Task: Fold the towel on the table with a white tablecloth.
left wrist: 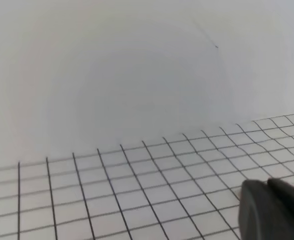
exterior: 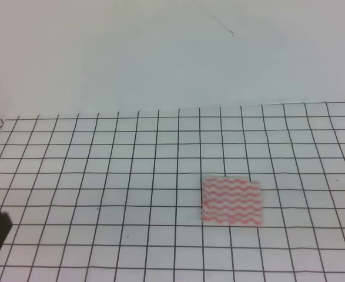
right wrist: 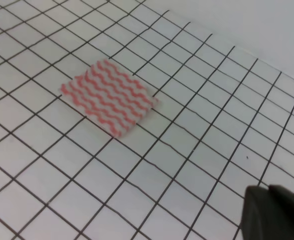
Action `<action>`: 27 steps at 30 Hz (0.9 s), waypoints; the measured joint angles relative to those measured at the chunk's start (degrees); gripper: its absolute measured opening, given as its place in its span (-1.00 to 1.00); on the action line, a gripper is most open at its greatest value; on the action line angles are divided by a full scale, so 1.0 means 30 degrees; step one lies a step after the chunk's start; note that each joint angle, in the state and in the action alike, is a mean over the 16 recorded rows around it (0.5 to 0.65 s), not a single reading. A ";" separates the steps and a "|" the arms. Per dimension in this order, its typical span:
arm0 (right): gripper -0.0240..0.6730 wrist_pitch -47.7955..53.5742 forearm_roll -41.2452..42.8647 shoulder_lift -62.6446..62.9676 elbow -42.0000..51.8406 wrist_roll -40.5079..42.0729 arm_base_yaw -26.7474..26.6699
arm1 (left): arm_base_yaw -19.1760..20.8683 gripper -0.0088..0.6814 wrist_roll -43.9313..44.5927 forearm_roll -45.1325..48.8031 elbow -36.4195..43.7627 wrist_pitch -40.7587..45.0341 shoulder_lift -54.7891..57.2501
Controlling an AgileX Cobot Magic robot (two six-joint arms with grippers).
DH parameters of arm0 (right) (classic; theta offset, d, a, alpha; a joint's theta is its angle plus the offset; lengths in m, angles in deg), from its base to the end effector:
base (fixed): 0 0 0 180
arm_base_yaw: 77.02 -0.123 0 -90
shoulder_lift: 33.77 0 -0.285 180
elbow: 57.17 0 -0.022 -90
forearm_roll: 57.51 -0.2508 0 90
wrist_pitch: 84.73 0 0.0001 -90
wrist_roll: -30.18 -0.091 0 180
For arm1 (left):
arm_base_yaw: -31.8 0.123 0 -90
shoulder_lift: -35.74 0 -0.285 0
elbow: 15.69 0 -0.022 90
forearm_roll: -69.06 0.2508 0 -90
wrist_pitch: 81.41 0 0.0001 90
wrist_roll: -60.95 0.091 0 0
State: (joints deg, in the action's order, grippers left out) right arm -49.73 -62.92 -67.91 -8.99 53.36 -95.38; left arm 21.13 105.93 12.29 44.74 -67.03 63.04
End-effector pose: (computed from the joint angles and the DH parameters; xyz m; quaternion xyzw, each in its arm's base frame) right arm 0.0843 0.0332 0.2966 -0.2848 0.8044 0.0213 0.5209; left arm 0.0800 -0.0344 0.2767 0.0683 0.7377 -0.2012 0.6409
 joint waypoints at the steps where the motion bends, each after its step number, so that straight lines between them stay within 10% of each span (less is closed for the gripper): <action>1: -0.94 0.0031 0.0008 0.0000 0.0000 0.0000 0.0000 | 0.0002 -0.98 -0.1405 0.1332 0.0397 -0.0219 -0.0622; 12: -0.94 0.0209 0.0043 0.0000 0.0000 0.0000 0.0000 | 0.0015 -0.98 -1.5904 1.5561 0.4656 -0.0821 -0.5246; 27: -0.94 0.0227 0.0052 0.0000 0.0000 0.0000 0.0000 | 0.0103 -0.98 -1.7445 1.8849 0.5606 0.1097 -0.6188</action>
State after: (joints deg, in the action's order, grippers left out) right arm -49.05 -62.76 -67.91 -8.99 53.36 -95.38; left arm 21.44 53.60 68.84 61.56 -63.74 44.48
